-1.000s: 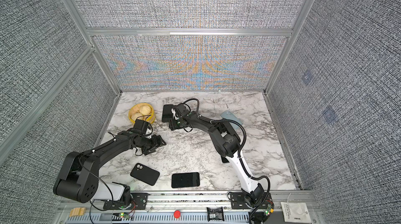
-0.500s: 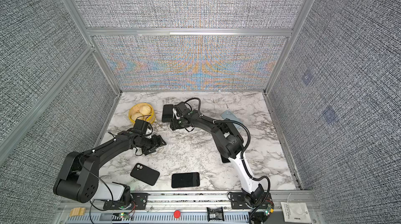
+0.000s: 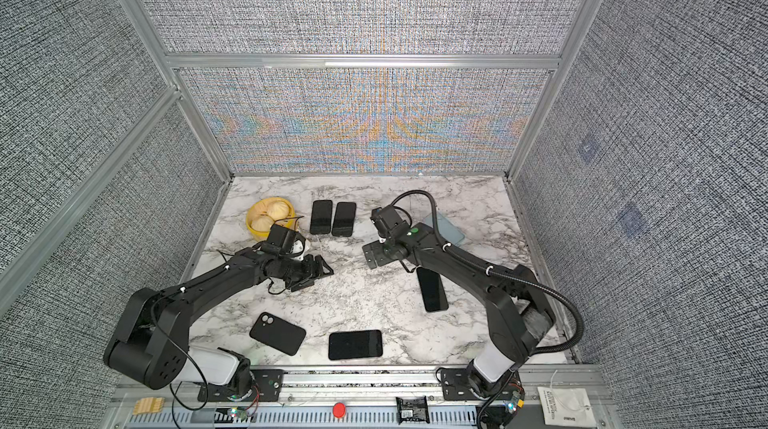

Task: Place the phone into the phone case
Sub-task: 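Move the right gripper over the light-blue phone case farther from the robot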

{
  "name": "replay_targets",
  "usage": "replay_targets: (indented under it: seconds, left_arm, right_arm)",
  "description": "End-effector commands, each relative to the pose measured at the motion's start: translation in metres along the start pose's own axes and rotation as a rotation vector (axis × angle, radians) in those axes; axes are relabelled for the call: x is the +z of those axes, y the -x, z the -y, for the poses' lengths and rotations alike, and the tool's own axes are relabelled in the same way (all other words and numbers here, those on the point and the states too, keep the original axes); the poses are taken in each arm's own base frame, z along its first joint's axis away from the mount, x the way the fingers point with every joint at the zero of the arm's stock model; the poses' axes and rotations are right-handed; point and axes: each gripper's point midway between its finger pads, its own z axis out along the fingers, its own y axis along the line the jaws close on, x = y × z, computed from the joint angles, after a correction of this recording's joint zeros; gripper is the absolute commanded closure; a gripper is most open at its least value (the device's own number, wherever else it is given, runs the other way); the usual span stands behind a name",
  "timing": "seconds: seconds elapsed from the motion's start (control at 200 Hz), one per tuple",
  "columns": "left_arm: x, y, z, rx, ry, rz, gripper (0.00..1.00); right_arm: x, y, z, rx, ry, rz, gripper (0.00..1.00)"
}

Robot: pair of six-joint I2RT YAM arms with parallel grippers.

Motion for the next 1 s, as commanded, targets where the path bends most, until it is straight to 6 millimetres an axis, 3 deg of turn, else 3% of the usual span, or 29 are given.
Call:
replay_targets:
  seconds: [0.0, 0.235, 0.44, 0.77, 0.855, 0.995]
  left_arm:
    - [0.007, 0.007, 0.023, 0.070, -0.053, 0.003, 0.20]
    - [0.030, 0.024, 0.052, 0.139, -0.095, -0.044, 0.20]
    - [0.045, 0.043, 0.069, 0.163, -0.123, -0.091, 0.20]
    - [0.060, 0.063, 0.085, 0.191, -0.127, -0.143, 0.21]
    - [0.064, 0.065, 0.088, 0.192, -0.144, -0.156, 0.22]
    - [0.068, 0.067, 0.090, 0.187, -0.152, -0.165, 0.22]
  right_arm:
    - [-0.007, -0.018, 0.032, 0.009, -0.097, -0.031, 0.01]
    - [-0.001, -0.026, 0.081, 0.116, -0.152, -0.066, 0.01]
    - [0.027, -0.010, 0.125, 0.281, -0.144, -0.062, 0.05]
    - [0.057, 0.017, 0.223, 0.498, -0.191, -0.011, 0.19]
    - [0.069, 0.026, 0.239, 0.492, -0.193, -0.034, 0.20]
    - [0.094, 0.027, 0.246, 0.480, -0.163, -0.120, 0.23]
